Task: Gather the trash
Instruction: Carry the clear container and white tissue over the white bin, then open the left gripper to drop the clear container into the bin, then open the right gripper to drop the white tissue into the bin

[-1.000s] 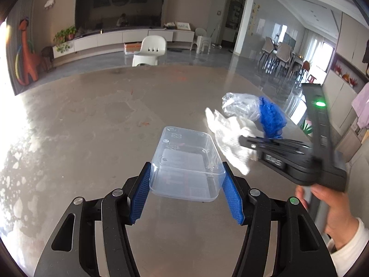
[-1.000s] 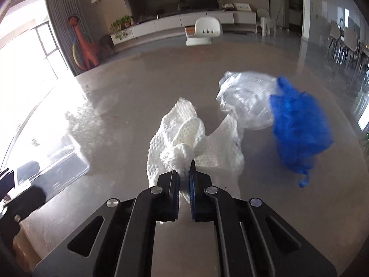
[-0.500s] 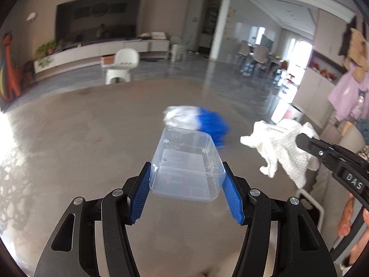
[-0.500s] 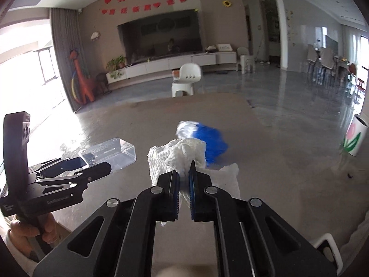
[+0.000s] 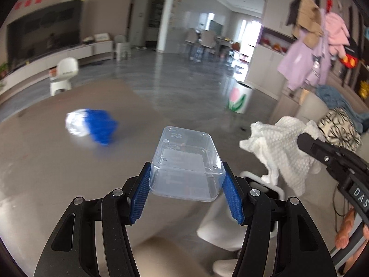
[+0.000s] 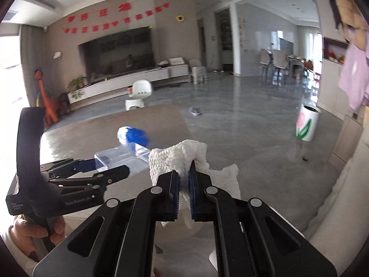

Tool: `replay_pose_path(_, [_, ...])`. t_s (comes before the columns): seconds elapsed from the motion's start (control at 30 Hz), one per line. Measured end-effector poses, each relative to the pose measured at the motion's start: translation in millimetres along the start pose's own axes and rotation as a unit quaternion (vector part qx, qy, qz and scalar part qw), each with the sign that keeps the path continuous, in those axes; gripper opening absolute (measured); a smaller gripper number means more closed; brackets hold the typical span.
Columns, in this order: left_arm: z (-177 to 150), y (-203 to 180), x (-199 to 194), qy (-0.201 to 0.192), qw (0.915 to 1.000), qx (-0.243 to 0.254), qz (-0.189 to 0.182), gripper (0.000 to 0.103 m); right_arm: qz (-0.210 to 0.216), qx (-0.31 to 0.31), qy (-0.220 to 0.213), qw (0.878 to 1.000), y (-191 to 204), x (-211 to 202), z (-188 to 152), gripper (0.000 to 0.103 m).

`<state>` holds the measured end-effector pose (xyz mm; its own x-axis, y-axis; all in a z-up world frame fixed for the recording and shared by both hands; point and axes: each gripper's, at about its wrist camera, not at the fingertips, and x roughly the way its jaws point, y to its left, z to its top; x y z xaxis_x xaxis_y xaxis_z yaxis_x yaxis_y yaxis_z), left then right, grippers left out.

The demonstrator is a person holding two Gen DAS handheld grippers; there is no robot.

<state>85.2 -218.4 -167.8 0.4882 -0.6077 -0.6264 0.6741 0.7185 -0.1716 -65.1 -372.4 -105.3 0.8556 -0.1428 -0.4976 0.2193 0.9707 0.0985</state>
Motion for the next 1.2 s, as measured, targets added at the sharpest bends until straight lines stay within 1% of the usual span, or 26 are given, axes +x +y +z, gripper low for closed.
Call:
replay_pose_path(0.07, [0.2,-22.1,9.6,0.008,0.9998,0.016,-0.011,0.058,-0.011,0.013,0.0,1.0,-15.0,-4.9,-5.5,0.008])
replay_pose_path(0.23, [-3.3,-62.1,27.9,0.023,0.9977,0.055,-0.032,0.058,-0.043,0.037,-0.003,0.998,-50.6,-19.2,-19.0,0.008])
replay_pose_path(0.3, [-5.6,-76.4,40.2,0.036,0.9963,0.061,-0.049,0.058,-0.056,0.046,-0.002,0.997,-63.0,-23.8,-25.1,0.008])
replay_pose_path(0.37, [-8.3,-92.9,51.0,0.048,0.9948,0.069,-0.058,0.058,-0.065,0.055,-0.001,0.996,-75.5,-28.0,-31.4,0.008])
replay_pose_path(0.5, [-17.8,-126.1,75.0,0.072,0.9903,0.097,-0.069,0.058,-0.083,0.073,0.0,0.994,-100.4,-33.6,-41.9,0.008])
replay_pose_path(0.57, [-21.6,-143.1,87.4,0.086,0.9874,0.106,-0.08,0.058,-0.092,0.08,0.002,0.992,-112.4,-33.3,-47.9,0.008])
replay_pose_path(0.7, [-27.6,-170.4,104.8,0.102,0.9824,0.127,-0.092,0.058,-0.1,0.096,0.008,0.99,-133.9,-34.4,-60.0,0.008])
replay_pose_path(0.77, [-30.3,-183.5,113.9,0.113,0.9792,0.135,-0.101,0.06,-0.105,0.105,0.011,0.989,-142.8,-33.1,-66.0,0.008])
replay_pose_path(0.8, [-32.2,-190.5,121.2,0.127,0.9759,0.137,-0.112,0.061,-0.107,0.109,0.012,0.988,-145.5,-32.9,-68.3,0.008])
replay_pose_path(0.83, [-32.8,-193.8,125.5,0.139,0.9742,0.139,-0.111,0.081,-0.11,0.113,0.013,0.987,-149.1,-33.6,-70.7,0.008])
replay_pose_path(0.87, [-34.1,-198.5,132.0,0.148,0.9738,0.144,-0.095,0.099,-0.112,0.117,0.014,0.987,-152.9,-33.0,-73.0,0.008])
replay_pose_path(0.93, [-35.9,-202.6,137.3,0.14,0.9764,0.155,-0.055,0.098,-0.116,0.124,0.015,0.985,-159.3,-36.0,-76.9,0.008])
replay_pose_path(1.0, [-37.5,-204.1,142.2,0.149,0.9746,0.159,-0.053,0.098,-0.118,0.129,0.017,0.985,-162.6,-35.9,-79.9,0.008])
replay_pose_path(1.07, [-37.7,-199.2,144.7,0.156,0.975,0.151,-0.049,0.098,-0.118,0.133,0.021,0.984,-165.8,-34.3,-83.1,0.008])
replay_pose_path(1.2, [-33.4,-182.8,138.2,0.143,0.9801,0.133,-0.035,0.098,-0.113,0.138,0.03,0.984,-167.1,-25.4,-87.0,0.008])
